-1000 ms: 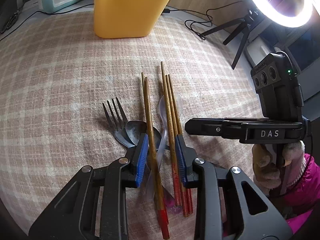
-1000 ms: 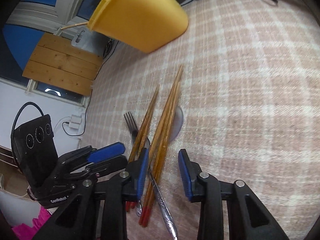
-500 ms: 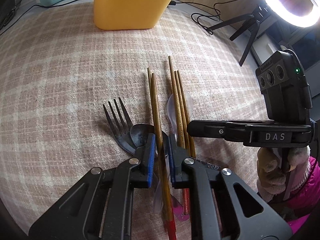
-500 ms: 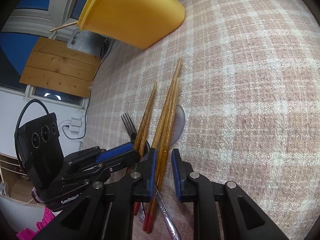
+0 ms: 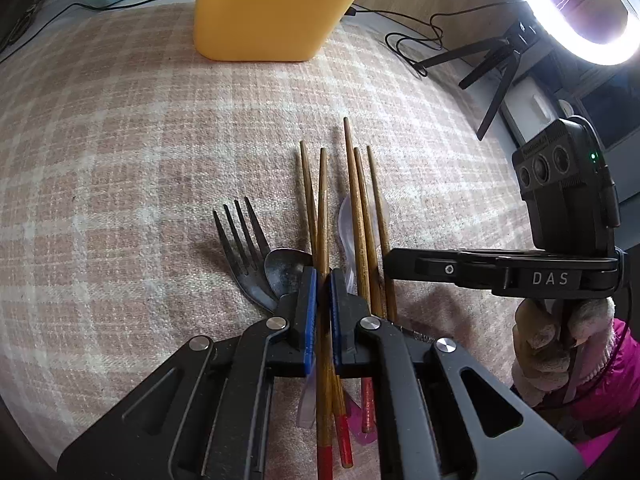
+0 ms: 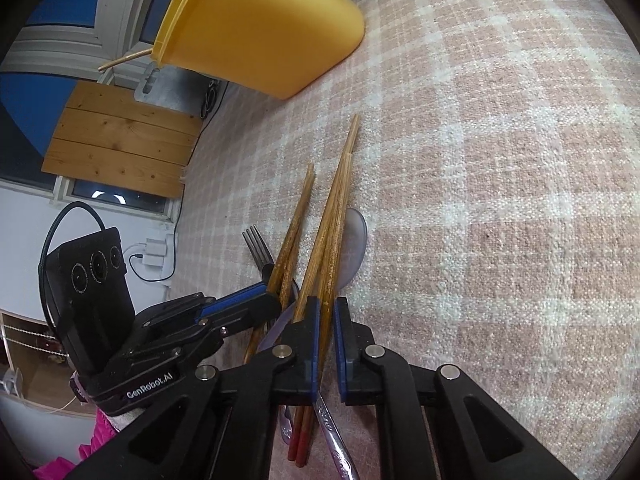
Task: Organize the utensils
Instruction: 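Lift the chopsticks with both tools and carry them over the yellow bin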
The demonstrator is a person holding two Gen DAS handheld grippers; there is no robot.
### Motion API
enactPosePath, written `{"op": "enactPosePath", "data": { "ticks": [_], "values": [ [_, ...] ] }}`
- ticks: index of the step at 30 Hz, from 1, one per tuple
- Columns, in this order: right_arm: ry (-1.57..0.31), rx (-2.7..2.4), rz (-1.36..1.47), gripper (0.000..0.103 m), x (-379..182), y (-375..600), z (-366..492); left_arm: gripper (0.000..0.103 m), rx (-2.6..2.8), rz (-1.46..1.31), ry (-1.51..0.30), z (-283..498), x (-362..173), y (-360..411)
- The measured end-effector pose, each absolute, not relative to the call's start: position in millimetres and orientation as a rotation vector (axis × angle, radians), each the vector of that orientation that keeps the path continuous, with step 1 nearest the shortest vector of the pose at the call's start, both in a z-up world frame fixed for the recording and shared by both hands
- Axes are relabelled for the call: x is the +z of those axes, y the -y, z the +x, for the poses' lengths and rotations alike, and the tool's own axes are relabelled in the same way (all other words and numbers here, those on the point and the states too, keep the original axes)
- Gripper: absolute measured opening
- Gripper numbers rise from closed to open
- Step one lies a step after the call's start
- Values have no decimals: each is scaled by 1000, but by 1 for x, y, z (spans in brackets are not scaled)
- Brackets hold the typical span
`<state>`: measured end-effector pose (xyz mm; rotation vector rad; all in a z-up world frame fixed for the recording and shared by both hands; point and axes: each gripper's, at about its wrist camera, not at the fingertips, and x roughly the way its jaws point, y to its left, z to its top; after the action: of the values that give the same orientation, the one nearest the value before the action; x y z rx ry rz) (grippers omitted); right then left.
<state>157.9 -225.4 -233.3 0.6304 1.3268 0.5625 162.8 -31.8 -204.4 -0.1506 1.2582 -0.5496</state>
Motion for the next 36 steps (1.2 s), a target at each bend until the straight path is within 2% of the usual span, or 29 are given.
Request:
{"op": "enactPosePath", "data": {
  "ticks": [11, 36],
  "values": [
    [-1277, 542, 598, 4, -215, 238, 147, 4, -552, -206, -1226, 159, -192, 21],
    [-973, 462, 311, 4, -105, 247, 123, 4, -545, -244, -1025, 148, -113, -14]
  ]
}}
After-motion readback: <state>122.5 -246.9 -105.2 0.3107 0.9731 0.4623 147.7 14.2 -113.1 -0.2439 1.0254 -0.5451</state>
